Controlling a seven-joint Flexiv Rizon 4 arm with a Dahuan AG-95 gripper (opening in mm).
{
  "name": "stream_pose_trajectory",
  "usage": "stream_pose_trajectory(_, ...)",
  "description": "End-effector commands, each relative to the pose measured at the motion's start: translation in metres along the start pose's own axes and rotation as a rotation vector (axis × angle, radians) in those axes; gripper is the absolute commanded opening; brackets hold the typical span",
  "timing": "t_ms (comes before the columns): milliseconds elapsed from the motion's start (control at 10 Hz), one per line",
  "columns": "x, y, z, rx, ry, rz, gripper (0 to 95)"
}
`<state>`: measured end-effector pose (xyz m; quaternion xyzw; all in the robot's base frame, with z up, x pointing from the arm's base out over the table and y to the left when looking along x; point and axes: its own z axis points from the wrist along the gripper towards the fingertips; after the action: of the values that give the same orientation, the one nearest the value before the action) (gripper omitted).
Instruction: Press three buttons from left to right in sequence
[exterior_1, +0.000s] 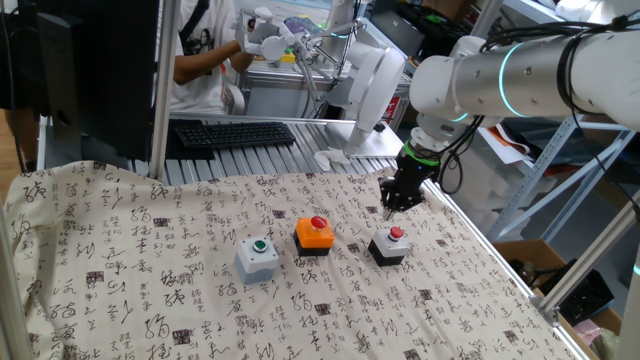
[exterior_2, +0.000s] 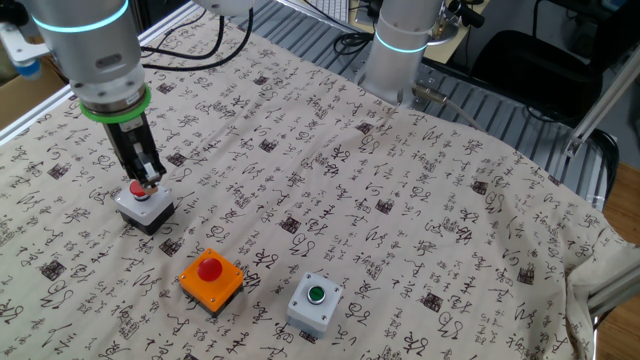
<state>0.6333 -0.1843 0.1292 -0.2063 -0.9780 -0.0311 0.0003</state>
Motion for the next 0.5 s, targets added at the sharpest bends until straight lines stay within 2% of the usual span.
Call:
stream_pose_trajectory(100, 0.0003, 0.0005, -0.0001, 0.010, 0.002, 0.006, 0.0)
stream_pose_trajectory(500, 0.0001, 0.0011, 0.0008, 0.012, 0.006, 0.000, 0.0)
